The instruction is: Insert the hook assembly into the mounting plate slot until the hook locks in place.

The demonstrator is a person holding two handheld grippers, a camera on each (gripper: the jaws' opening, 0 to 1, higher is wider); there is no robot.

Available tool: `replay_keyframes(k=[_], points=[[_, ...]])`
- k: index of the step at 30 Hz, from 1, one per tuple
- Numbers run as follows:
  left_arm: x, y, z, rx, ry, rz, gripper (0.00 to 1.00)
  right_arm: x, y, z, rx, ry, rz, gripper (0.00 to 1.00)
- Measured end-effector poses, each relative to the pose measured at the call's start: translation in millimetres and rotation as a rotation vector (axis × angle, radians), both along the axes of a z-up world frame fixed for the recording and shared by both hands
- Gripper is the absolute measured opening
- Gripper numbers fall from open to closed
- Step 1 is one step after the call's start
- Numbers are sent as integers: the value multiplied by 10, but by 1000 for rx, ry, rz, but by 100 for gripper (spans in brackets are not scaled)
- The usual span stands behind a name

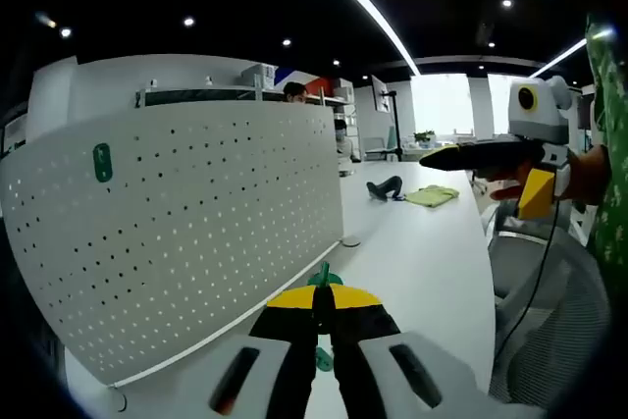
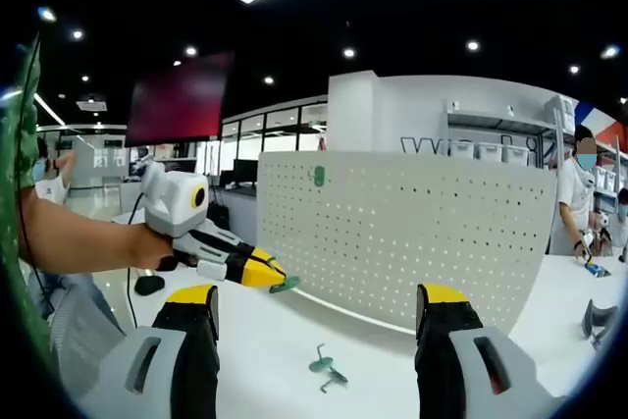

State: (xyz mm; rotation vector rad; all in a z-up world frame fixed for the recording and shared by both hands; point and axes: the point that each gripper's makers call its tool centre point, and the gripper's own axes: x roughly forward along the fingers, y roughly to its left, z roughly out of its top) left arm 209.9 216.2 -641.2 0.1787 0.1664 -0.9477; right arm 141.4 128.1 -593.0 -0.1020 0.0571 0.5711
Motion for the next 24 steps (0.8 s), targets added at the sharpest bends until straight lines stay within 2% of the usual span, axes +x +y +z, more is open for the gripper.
replay_keyframes(k=[3,7,12,17,24], points=[[-23,16,80,-21,-10,16,3,-13,4,18,1,-5,3,83],[-56,40,241,-97,-15,41,3,-26,9,46,4,-11,6,83],[-109,64,360,-132,-26,55,3,-37,17,87,10,-20,11,83],[-193,80,513,-207,-25,68,3,-54,35,108,20,-22,20,81],[-322,50,677,-244,-49,61,3,-65,63,152,31,-28,31,78]])
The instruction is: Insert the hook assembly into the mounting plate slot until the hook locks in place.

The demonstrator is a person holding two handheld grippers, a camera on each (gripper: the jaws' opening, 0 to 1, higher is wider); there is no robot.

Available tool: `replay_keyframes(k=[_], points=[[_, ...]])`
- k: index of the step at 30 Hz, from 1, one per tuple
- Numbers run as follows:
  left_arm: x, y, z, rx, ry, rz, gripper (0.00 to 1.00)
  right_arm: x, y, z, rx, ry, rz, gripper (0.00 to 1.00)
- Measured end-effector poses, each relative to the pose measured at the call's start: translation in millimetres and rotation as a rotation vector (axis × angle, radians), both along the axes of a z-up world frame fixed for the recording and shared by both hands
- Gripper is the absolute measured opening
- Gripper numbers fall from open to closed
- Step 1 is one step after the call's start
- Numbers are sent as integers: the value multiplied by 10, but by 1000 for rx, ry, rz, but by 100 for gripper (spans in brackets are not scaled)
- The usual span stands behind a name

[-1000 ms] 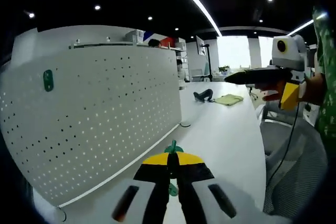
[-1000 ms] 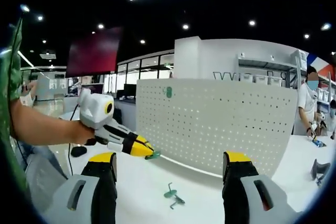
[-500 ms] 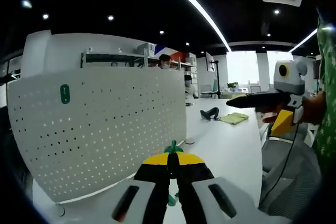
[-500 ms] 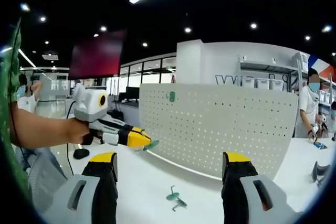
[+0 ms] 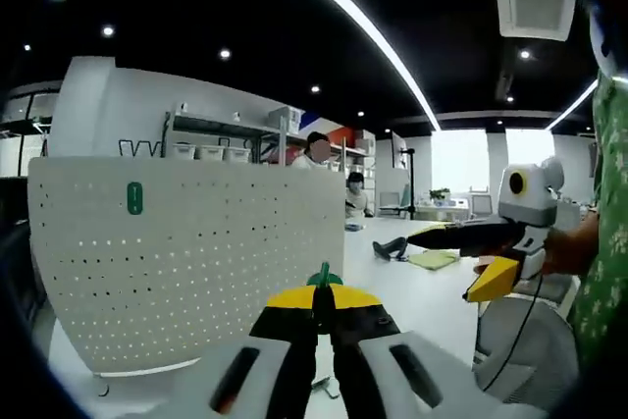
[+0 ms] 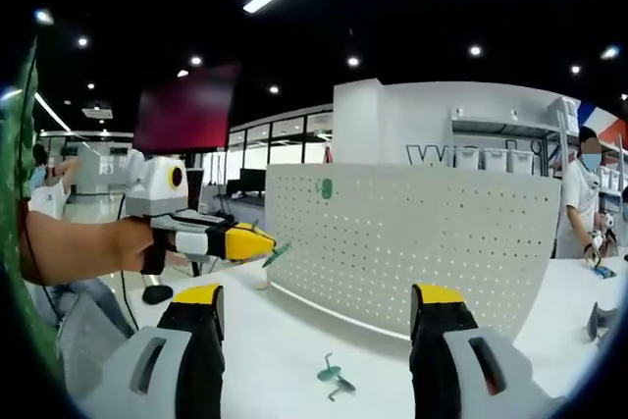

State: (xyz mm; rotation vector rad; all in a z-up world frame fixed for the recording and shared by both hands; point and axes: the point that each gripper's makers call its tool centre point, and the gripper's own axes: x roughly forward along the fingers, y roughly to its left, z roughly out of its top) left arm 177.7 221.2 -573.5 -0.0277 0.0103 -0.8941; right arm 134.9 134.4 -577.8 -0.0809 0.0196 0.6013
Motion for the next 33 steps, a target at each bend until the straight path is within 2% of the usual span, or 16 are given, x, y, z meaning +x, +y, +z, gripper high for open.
replay_keyframes(k=[5,9,13,16,20,26,33], points=[[-91,-44,105,-22,-26,2,3,-4,18,26,10,1,13,74],[-115,-73,124,-27,-32,1,3,-8,29,39,22,5,23,70],[-117,-85,107,-28,-28,0,3,-36,73,25,32,33,54,59],[-134,-104,101,-28,-25,-4,3,-42,85,21,34,38,60,54],[-154,-130,88,-27,-25,-10,3,-60,103,54,56,46,75,39],[-203,-168,89,-32,-24,-21,3,-73,160,78,59,55,100,26],[-298,-244,103,-43,-25,-40,3,-58,206,123,70,56,111,21]])
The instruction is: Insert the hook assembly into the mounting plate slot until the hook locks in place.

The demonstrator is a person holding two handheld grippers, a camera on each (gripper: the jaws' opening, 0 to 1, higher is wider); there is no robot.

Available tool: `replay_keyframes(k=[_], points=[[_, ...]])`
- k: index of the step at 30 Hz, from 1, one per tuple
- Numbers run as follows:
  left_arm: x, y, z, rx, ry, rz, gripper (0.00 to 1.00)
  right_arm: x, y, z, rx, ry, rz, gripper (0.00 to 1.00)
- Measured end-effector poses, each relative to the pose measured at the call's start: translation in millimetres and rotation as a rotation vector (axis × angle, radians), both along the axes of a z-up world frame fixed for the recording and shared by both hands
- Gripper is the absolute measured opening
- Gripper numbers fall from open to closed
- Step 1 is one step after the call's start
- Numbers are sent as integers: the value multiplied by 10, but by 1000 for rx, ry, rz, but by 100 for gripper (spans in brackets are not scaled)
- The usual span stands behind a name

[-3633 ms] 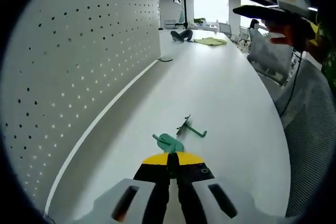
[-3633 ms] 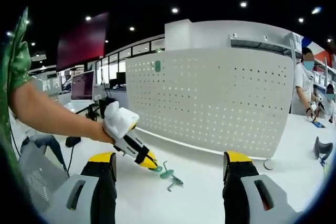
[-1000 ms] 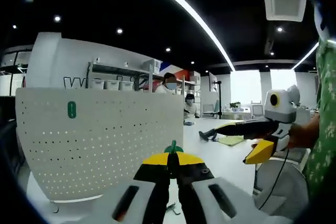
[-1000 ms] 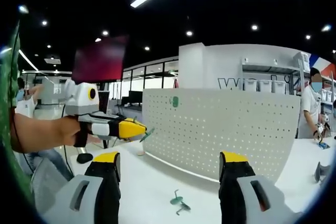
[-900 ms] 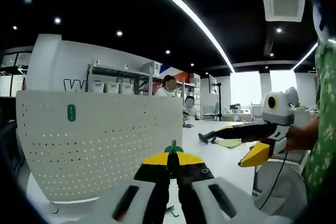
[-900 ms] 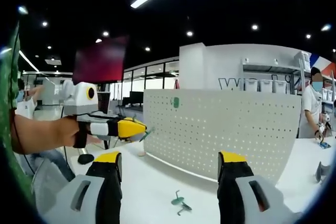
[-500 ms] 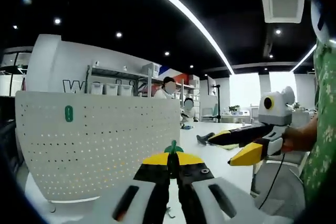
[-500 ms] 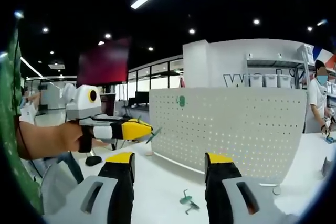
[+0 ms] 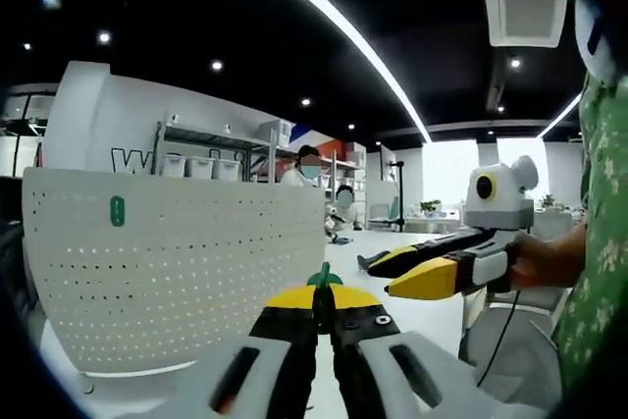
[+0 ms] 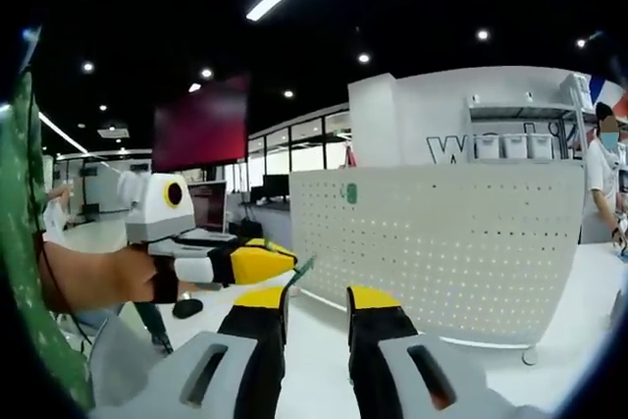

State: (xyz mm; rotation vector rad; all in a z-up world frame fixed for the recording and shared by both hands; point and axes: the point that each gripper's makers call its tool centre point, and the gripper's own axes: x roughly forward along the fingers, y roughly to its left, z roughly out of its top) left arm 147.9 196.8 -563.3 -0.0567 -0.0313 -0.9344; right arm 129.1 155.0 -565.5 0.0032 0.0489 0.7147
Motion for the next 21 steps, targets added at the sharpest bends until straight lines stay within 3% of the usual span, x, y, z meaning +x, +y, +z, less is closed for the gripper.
replay_keyframes(k=[21], points=[[-125,-156,28,1,-17,-39,3,15,34,57,28,12,15,8]])
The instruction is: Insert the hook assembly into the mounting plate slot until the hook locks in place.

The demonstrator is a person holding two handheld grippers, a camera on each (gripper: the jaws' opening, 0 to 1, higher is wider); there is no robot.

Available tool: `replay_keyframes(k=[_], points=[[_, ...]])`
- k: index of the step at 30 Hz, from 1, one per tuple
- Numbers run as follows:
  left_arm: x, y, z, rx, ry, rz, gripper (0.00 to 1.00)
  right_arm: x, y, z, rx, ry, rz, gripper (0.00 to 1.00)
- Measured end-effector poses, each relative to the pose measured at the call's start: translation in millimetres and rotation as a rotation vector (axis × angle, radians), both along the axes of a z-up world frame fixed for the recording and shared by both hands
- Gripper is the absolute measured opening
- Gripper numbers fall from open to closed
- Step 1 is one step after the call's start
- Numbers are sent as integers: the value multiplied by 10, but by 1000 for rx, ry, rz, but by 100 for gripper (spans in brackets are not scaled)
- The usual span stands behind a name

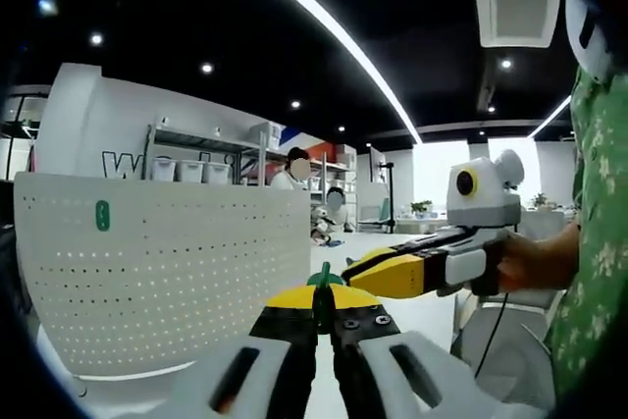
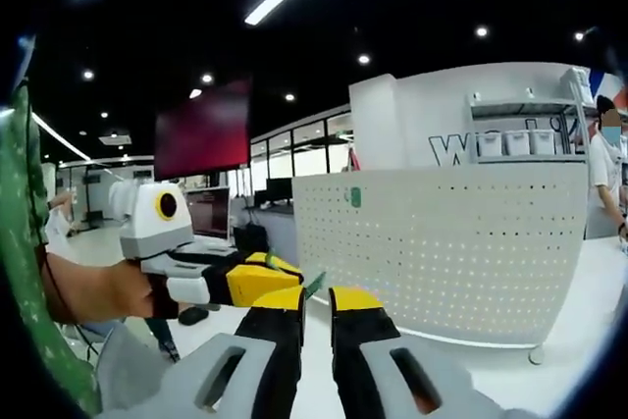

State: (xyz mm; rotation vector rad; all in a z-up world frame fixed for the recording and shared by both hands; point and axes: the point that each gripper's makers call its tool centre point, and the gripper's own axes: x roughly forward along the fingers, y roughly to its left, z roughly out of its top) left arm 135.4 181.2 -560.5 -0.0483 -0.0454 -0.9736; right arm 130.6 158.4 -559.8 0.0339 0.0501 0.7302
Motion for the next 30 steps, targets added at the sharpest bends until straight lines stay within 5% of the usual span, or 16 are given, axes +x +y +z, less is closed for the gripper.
replay_keyframes(k=[13,30], points=[[-41,-71,25,-3,-13,-20,3,29,-37,9,86,54,5,3],[-54,-77,6,26,-28,-19,3,3,-14,49,60,22,8,1]])
